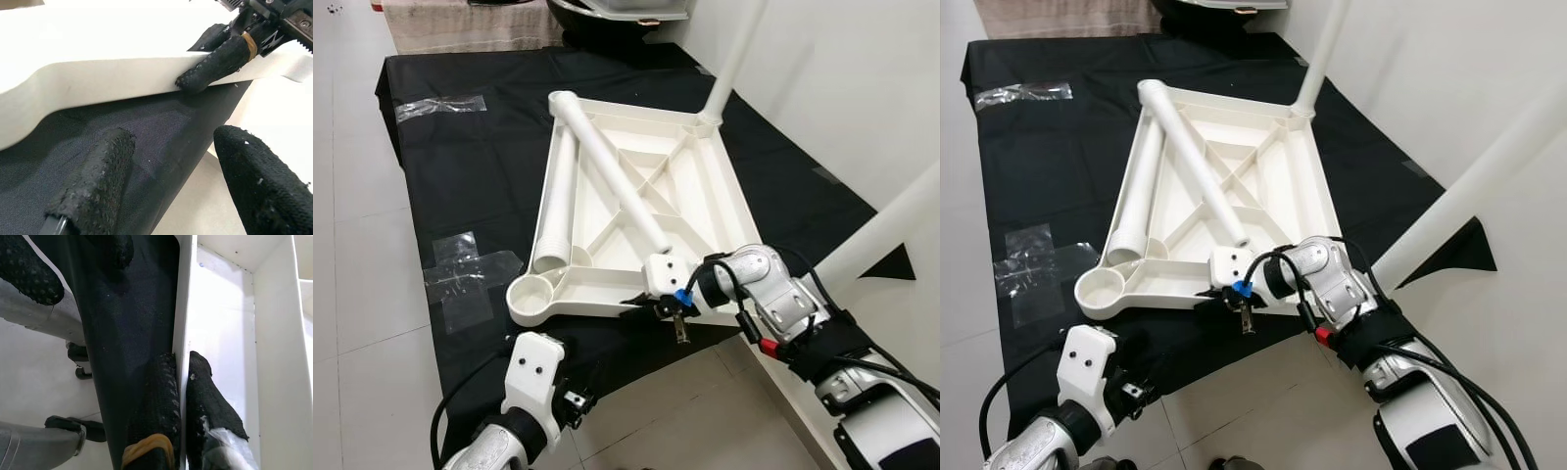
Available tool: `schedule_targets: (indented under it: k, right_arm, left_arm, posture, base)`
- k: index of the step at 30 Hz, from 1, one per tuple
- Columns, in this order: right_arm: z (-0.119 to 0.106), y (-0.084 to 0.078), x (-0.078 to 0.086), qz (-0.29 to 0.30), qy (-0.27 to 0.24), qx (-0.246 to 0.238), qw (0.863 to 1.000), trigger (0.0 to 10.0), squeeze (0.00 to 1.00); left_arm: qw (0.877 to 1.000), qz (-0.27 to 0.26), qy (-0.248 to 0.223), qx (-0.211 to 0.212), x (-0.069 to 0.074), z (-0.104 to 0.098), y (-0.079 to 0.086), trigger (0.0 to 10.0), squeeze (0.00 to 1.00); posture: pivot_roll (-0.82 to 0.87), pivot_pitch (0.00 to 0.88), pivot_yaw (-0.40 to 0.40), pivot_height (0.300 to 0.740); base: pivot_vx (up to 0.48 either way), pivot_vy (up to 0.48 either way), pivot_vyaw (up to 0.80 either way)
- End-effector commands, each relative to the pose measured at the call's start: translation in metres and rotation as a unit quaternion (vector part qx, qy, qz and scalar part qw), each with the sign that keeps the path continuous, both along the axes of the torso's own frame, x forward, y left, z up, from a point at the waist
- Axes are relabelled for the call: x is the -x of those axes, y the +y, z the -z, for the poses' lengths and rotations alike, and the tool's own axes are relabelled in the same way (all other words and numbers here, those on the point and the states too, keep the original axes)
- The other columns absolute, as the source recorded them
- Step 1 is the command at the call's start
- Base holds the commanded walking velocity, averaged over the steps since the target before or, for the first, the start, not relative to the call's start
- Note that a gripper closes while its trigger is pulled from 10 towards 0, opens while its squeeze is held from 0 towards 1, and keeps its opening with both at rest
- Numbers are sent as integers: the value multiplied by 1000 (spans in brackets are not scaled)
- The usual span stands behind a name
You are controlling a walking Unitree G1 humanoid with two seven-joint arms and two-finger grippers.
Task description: Building children table
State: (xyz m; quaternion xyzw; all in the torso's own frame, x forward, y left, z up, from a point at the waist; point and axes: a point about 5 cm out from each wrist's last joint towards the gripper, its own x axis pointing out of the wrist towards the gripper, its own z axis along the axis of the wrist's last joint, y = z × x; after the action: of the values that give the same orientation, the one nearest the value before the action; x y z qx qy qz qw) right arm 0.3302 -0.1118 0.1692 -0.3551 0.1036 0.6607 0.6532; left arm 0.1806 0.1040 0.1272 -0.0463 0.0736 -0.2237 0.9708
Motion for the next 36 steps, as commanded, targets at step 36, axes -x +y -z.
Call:
schedule_targets:
  k: [36]
  right_arm:
    - [-30, 23, -21, -110, -126, -23, 986, 0, 0]
  left_arm:
    - [1000, 9, 4, -6, 6, 1, -1, 10000, 0]
  posture:
    - [70, 138, -186, 740]
  base:
    - [0, 0, 0]
